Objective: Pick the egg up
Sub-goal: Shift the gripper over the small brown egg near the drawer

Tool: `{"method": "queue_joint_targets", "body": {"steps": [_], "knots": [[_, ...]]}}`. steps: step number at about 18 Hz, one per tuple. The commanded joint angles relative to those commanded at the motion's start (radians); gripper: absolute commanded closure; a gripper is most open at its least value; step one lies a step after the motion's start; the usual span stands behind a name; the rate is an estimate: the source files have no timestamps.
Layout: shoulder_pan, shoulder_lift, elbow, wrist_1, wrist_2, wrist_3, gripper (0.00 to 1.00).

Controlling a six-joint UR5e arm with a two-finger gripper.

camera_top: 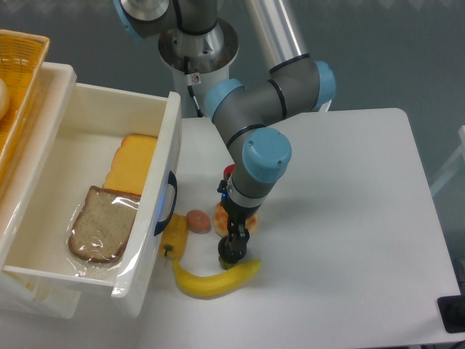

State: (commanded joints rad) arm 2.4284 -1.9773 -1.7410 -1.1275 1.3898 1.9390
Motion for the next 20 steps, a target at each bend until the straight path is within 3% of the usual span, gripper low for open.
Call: {"method": "queue_joint_targets", "body": {"steps": [20], "knots": [[-0.080,-0.028,-0.014,-0.003,0.060,-0.014,0.02]]}}
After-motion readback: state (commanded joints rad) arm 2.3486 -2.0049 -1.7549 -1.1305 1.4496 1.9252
